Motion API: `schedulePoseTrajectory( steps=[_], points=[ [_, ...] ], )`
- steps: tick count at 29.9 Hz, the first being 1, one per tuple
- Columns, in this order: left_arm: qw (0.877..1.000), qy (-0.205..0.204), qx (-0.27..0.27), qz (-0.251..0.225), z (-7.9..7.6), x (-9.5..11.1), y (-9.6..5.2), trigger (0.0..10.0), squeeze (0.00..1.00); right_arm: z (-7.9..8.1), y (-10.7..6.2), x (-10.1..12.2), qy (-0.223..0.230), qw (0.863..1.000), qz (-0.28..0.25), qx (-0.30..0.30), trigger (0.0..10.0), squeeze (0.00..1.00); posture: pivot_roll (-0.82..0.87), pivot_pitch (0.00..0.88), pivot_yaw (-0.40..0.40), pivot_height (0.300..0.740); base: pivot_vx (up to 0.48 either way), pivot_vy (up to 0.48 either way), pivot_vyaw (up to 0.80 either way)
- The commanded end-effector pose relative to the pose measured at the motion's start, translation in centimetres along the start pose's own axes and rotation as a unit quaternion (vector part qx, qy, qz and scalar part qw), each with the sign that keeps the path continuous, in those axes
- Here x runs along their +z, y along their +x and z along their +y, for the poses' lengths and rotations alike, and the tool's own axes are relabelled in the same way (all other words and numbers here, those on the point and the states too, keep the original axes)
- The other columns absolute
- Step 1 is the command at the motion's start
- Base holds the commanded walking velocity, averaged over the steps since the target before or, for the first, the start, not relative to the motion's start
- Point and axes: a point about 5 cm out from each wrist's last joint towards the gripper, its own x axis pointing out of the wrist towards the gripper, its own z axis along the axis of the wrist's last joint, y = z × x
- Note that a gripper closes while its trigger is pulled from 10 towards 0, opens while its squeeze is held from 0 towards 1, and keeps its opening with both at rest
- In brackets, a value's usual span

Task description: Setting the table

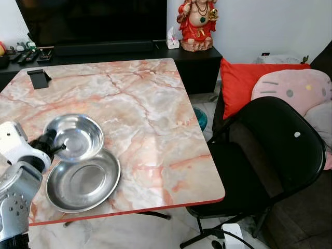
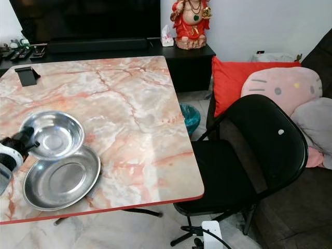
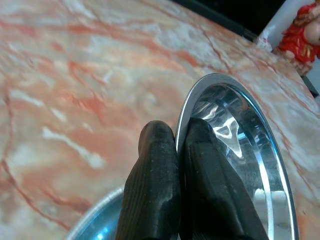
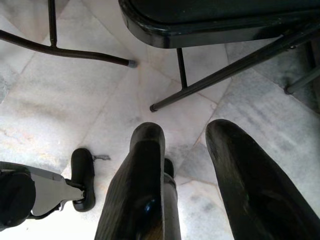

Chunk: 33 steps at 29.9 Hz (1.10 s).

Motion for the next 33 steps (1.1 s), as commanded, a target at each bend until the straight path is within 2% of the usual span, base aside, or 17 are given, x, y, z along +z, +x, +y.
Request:
schedulePoseTrajectory(
  steps=[1,6,14,18,21,26,33],
  points=[
    [1.000,-0.013,-0.003,0.018,0.2,-0.6,-0.4,10.0,0.00,0.0,0.0,0.1,-0.003,1.000,0.001,0.002,10.0,0.00,-0.04,0.000,0.014,0.740,0.000,0.000,0.00],
    [0.999,-0.016,-0.023,0.041,0.5,-1.4,-0.9,10.0,0.00,0.0,0.0,0.1,-0.002,1.000,0.001,0.003,10.0,0.00,-0.03,0.000,0.015,0.740,0.000,0.000,0.00],
    [0.999,-0.021,-0.003,0.035,1.9,-1.1,-1.2,10.0,0.00,0.0,0.1,0.2,-0.001,1.000,0.003,0.001,10.0,0.00,-0.04,0.000,0.017,0.740,0.000,0.000,0.00],
    [0.998,-0.038,-0.038,0.013,1.3,0.0,-1.4,10.0,0.00,-0.1,0.1,0.2,-0.002,1.000,0.003,0.001,10.0,0.00,-0.03,0.000,0.016,0.740,0.000,0.000,0.00],
    [0.997,-0.021,-0.067,0.026,0.8,0.2,-1.8,10.0,0.00,-0.1,0.1,0.2,-0.003,1.000,0.003,0.001,10.0,0.00,-0.03,0.000,0.015,0.740,0.000,0.000,0.00],
    [0.994,-0.009,-0.086,0.072,1.0,-1.4,-2.4,10.0,0.00,-0.1,0.1,0.2,-0.003,1.000,0.003,0.003,10.0,0.00,-0.03,0.000,0.016,0.740,0.000,0.000,0.00],
    [0.993,-0.021,-0.073,0.093,1.8,-2.7,-2.7,10.0,0.00,0.0,0.1,0.2,-0.003,1.000,0.003,0.004,10.0,0.00,-0.02,0.000,0.021,0.740,0.000,0.000,0.00]
  ],
)
